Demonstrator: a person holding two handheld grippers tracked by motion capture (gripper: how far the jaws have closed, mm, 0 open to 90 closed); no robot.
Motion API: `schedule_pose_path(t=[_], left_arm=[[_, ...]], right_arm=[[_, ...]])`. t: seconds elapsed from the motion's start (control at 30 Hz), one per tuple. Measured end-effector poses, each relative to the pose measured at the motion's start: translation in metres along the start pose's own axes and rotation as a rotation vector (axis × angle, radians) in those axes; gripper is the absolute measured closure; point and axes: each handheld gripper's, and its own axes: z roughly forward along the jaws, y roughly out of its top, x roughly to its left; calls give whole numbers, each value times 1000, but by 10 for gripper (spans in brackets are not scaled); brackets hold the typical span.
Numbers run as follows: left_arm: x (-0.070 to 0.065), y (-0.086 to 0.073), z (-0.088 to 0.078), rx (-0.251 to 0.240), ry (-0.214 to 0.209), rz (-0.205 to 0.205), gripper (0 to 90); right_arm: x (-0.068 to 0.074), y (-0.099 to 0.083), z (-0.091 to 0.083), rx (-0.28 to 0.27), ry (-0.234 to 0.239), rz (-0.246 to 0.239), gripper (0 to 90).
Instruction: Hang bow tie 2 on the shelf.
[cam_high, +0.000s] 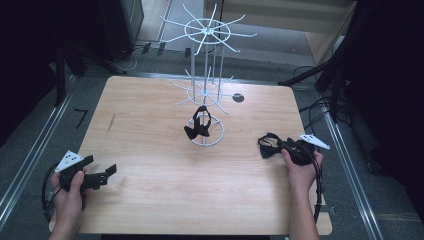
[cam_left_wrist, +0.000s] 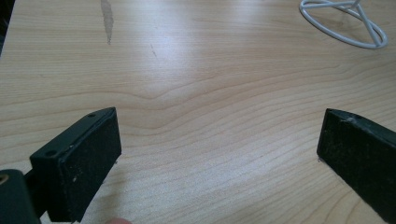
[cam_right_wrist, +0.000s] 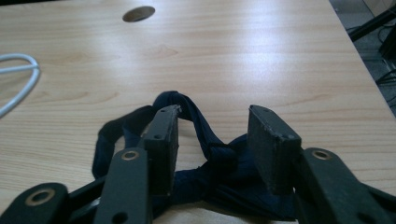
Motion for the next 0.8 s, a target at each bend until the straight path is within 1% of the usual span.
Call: schedule_pose_path(t=[0.13, 0.3, 0.37, 0.43, 0.47, 0.53, 0.6, 0.67, 0.77, 0.8], left_arm=[[0, 0, 0, 1, -1, -1, 2], [0, 0, 0, -4, -3, -2, 2], [0, 0, 1, 1, -5, -5, 2], [0, 1, 1, 1, -4, -1, 2], [0, 1, 1, 0, -4, 1, 2], [0, 0, 1, -3, -3, 3, 2], [0, 0, 1, -4, -5, -1, 2], [0, 1, 1, -1, -6, -1, 2], [0, 1, 1, -1, -7, 2, 2], [0, 1, 1, -1, -7, 2, 1]], right_arm=[[-3, -3, 4, 16, -24, 20, 599], [-5, -6, 7, 35, -23, 29, 639], [-4, -6, 8, 41, -18, 21, 662], [-2, -6, 8, 60, -12, 11, 730], [-2, -6, 8, 70, -6, 14, 758], [0, -6, 8, 78, 13, 8, 793], [2, -7, 9, 85, 29, -11, 833], [5, -7, 9, 84, 44, -29, 860], [9, -8, 7, 69, 50, -25, 875], [11, -8, 5, 60, 52, -32, 878]])
